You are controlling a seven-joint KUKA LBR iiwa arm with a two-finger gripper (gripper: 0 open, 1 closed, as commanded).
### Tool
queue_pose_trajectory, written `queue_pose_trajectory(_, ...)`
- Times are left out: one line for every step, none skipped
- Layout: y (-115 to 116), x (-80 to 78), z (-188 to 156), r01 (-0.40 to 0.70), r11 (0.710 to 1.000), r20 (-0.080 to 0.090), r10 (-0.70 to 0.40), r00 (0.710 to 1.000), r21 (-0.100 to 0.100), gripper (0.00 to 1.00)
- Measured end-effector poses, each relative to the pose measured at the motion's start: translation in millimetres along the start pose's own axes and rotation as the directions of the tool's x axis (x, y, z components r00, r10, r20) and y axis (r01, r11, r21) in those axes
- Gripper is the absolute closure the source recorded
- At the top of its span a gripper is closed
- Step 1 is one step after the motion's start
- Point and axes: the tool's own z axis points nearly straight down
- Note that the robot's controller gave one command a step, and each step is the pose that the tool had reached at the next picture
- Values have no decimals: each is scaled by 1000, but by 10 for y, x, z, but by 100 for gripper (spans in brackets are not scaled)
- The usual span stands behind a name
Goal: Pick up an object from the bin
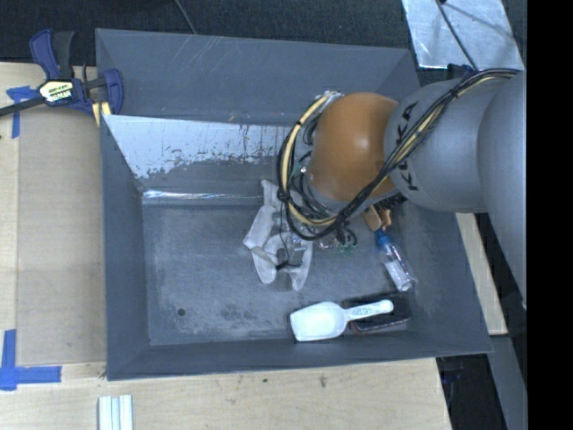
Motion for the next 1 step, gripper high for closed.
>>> queue_pose_trajectory(162,-126,-1246,22,1000,2,-22,1000,0,100)
